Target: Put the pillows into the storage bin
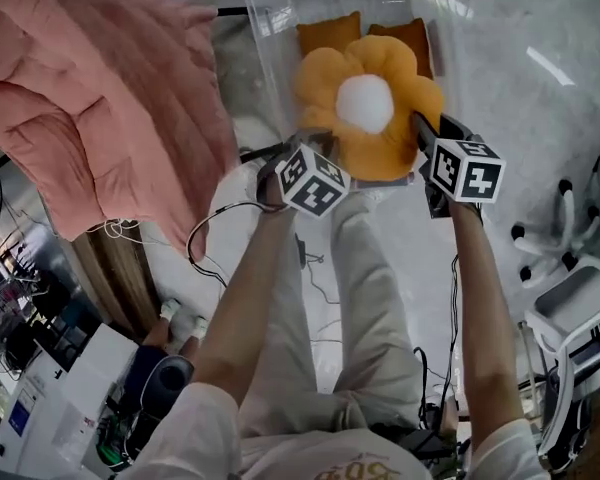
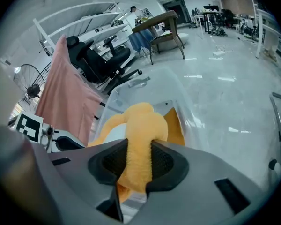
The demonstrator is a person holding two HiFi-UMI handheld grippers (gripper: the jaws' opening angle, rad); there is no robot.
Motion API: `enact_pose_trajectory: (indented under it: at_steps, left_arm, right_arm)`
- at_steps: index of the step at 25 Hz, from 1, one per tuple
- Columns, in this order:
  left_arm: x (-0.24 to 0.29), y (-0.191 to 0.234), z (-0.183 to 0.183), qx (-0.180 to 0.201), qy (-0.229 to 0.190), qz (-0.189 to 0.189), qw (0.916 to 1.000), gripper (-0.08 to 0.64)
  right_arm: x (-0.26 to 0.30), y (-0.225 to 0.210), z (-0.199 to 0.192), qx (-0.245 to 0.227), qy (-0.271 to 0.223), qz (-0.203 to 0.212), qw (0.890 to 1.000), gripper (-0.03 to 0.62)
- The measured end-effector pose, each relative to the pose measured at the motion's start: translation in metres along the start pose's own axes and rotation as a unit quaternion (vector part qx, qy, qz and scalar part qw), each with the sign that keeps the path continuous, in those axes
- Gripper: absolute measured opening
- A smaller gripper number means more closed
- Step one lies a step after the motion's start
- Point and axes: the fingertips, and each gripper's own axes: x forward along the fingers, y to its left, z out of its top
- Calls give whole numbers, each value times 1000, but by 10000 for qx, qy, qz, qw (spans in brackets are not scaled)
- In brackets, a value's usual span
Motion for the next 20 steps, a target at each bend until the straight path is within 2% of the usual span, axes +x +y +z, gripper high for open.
enact_pose_trajectory:
  at_steps: [7, 16, 20]
  left_arm:
    - [37, 17, -15, -326, -23, 88, 9994, 29]
    - [50, 37, -21, -384, -231, 368, 9983, 35]
    - [59, 38, -30, -361, -199, 354, 9985, 60]
  right_arm:
    - [41, -10, -9, 14, 136, 89, 9999, 135]
    - [67, -16, -4, -4, -119, -141, 9998, 167]
    - [75, -20, -12, 29, 41, -146, 9999, 233]
